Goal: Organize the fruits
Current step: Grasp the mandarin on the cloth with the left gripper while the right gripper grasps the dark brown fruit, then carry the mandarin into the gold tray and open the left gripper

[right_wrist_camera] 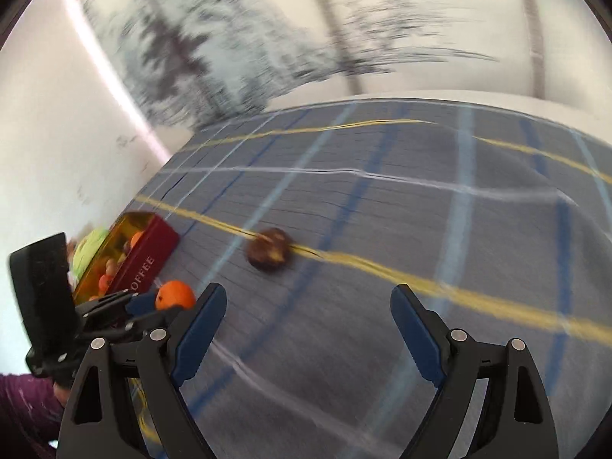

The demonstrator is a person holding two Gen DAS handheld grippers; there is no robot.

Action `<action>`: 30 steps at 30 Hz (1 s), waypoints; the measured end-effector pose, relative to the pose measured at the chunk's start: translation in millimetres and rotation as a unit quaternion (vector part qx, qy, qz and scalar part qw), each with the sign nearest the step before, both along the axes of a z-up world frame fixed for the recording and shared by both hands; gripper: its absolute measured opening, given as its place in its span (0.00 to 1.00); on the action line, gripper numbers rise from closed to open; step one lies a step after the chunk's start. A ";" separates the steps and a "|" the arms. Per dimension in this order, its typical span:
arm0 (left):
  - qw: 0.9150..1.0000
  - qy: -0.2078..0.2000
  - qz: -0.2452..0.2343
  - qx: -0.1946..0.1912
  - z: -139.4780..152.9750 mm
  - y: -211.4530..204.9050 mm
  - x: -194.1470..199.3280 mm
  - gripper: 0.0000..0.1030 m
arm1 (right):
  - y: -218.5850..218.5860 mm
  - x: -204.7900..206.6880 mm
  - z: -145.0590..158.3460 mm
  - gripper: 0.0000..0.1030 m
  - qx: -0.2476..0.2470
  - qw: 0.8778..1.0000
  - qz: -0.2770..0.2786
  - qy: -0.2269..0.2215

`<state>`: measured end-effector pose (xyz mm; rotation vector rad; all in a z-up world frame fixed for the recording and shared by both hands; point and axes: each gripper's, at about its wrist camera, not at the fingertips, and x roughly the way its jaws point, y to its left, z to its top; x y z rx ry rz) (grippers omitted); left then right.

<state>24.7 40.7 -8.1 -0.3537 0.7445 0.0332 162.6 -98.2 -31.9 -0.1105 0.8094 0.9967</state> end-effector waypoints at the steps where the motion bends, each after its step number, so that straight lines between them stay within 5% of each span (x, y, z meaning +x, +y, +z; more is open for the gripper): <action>1: 1.000 0.000 0.004 -0.008 -0.8 2.9 0.5 0.33 | 11.8 0.9 -0.3 0.85 -0.006 1.000 0.011 -0.008; 6: 0.999 -0.004 0.020 -0.037 -3.9 15.8 -1.7 0.33 | 58.2 7.0 -11.5 0.83 -0.029 0.998 0.051 -0.016; 7: 0.999 -0.003 0.022 -0.038 -3.9 16.7 -1.9 0.33 | 67.2 6.3 -16.5 0.74 -0.040 0.997 0.060 -0.019; 8: 0.999 -0.003 0.023 -0.037 -4.0 16.3 -1.6 0.33 | 70.1 4.3 -21.0 0.50 -0.052 0.996 0.063 -0.022; 9: 0.999 -0.002 0.023 -0.037 -4.3 15.8 -1.7 0.33 | 77.6 1.5 -28.8 0.42 -0.078 0.994 0.066 -0.029; 12: 0.999 0.004 0.025 -0.031 -4.6 14.9 -1.1 0.32 | 80.5 -10.5 -32.6 0.41 -0.090 0.991 0.071 -0.076; 30: 0.999 0.030 0.022 -0.007 -8.3 6.7 5.7 0.33 | -45.4 -15.6 -26.9 0.41 -0.048 0.997 -0.065 -0.019</action>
